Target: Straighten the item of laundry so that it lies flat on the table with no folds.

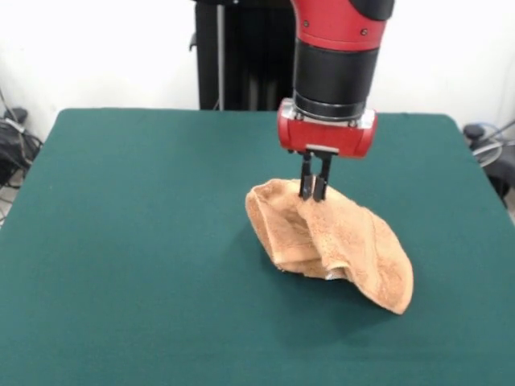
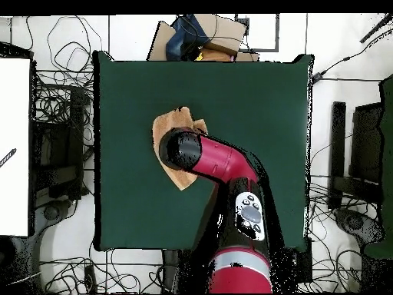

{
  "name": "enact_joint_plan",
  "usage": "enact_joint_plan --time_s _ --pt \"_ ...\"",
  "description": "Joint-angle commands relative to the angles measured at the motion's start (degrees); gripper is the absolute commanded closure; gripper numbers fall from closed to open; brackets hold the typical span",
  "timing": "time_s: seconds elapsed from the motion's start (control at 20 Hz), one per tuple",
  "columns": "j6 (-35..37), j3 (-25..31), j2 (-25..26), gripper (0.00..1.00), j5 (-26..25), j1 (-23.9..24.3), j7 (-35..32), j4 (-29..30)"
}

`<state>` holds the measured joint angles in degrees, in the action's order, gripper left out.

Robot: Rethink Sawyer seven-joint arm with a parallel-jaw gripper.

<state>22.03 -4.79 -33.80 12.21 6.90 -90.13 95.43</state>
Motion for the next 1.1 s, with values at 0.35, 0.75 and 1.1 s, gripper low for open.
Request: enact_joint_plan --time_s 0.35,0.75,1.1 --pt "2.4 3.7 -3.8 1.0 2.1 3.3 -10.7 7.9" --pt "-0.6 4.3 -3.3 1.0 1.0 4.2 -10.1 8.7" --pt "-6.0 1.9 4.9 1.0 -1.7 1.4 -10.5 4.4"
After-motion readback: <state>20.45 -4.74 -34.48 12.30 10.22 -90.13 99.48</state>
